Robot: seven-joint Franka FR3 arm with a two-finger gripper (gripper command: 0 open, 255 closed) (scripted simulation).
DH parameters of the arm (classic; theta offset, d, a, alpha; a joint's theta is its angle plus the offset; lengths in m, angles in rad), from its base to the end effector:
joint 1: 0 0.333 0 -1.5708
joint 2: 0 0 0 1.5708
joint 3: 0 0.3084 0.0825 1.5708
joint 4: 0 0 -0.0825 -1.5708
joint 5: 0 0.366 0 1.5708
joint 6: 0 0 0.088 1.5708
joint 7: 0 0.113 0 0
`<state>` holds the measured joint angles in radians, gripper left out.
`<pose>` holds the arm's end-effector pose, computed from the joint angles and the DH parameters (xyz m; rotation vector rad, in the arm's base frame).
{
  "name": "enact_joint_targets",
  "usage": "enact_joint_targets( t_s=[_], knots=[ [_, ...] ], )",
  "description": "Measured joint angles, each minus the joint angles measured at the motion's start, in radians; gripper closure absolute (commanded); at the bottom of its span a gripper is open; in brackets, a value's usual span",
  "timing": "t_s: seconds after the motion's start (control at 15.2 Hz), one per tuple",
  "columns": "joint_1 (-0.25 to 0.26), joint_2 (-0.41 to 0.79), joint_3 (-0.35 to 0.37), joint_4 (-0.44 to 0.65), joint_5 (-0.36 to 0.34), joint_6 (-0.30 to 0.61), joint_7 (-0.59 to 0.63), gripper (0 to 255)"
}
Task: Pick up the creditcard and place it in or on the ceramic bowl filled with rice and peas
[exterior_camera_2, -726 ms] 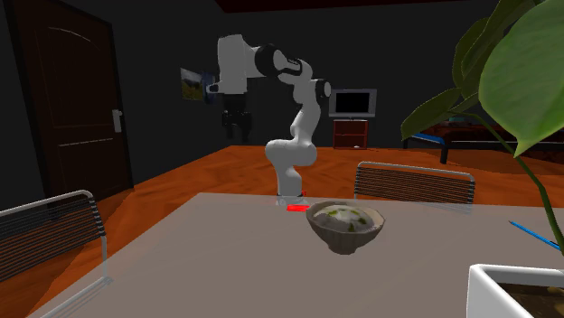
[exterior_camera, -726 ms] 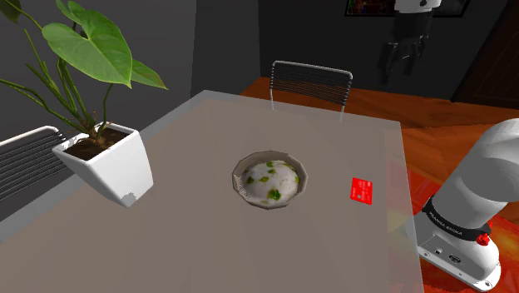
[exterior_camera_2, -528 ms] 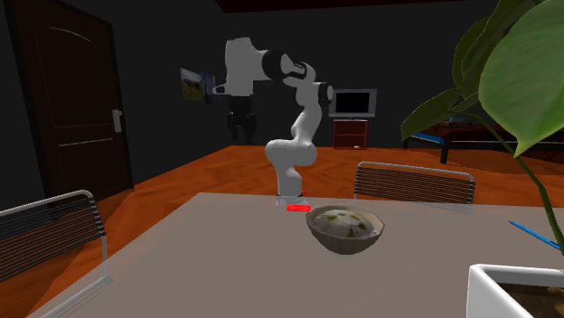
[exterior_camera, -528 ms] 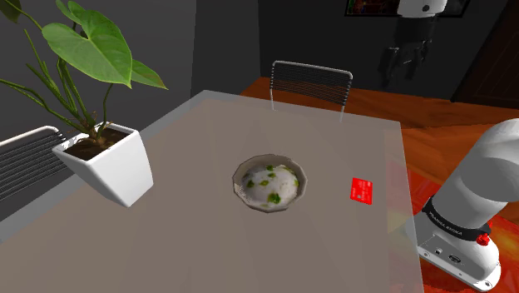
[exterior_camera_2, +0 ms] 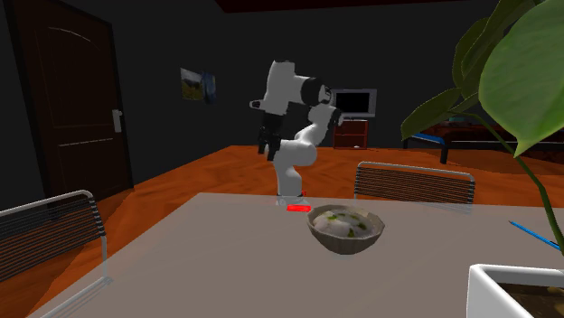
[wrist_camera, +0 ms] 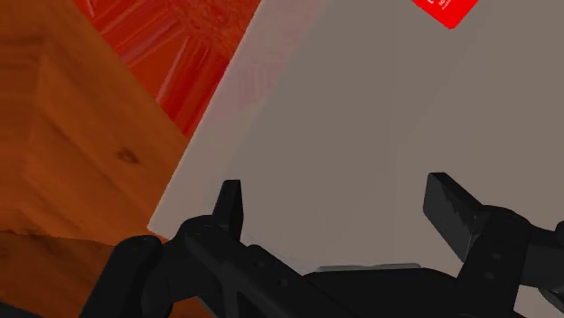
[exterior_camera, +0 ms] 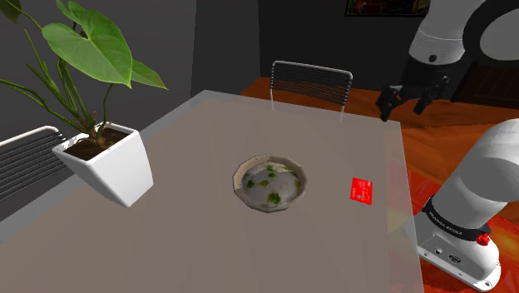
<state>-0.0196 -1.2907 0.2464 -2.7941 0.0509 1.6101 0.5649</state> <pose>0.1845 0.0538 0.4942 2.8922 -0.7430 0.2238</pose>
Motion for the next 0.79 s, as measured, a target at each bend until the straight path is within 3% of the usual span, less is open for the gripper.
enact_joint_targets(
  t_s=[0.33,0.53,0.79],
  knots=[
    [0.079,-0.162,0.296,-0.116,0.174,0.017,0.301,0],
    [0.118,-0.180,0.497,-0.146,0.289,0.050,0.484,0],
    [0.102,-0.126,0.776,-0.118,0.438,0.114,0.728,0]
  ],
)
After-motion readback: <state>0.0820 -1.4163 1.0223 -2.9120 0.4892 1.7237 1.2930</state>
